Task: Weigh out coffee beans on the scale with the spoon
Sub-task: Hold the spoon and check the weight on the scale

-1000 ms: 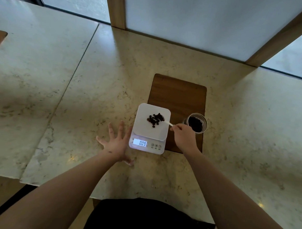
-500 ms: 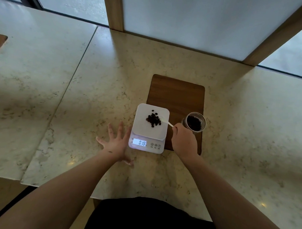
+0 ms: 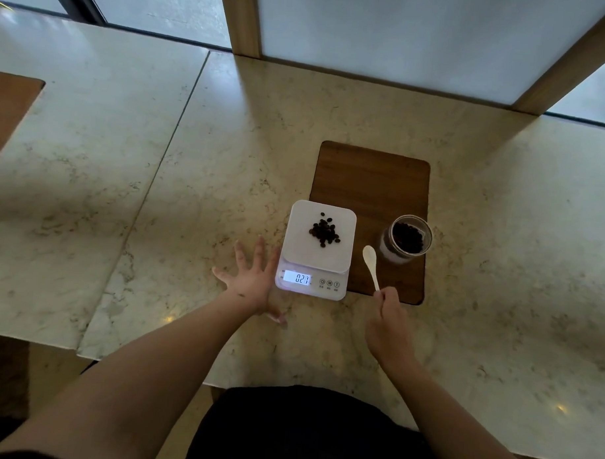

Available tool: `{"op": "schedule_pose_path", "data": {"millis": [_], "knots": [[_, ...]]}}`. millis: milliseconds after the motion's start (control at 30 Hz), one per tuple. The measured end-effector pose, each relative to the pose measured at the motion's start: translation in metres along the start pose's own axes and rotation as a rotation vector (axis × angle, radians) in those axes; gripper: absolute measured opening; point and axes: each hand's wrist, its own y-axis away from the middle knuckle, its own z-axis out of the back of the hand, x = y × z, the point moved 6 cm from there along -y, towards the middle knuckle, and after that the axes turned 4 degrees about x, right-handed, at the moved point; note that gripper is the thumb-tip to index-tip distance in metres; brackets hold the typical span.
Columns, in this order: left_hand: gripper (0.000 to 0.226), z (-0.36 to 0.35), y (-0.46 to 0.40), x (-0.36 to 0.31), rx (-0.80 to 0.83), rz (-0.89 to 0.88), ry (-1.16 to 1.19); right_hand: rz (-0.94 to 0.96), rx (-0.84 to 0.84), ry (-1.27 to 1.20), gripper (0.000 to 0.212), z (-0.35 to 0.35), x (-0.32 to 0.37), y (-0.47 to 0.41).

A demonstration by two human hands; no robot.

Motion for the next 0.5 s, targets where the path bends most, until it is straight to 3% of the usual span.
{"op": "schedule_pose_path", "data": {"millis": [500], "knots": [[0.167,-0.002,0.006,-0.003,0.044,0.018,-0.041,-0.080,0.035,-0.055,0.030,-0.007,-0.007,0.017]]}}
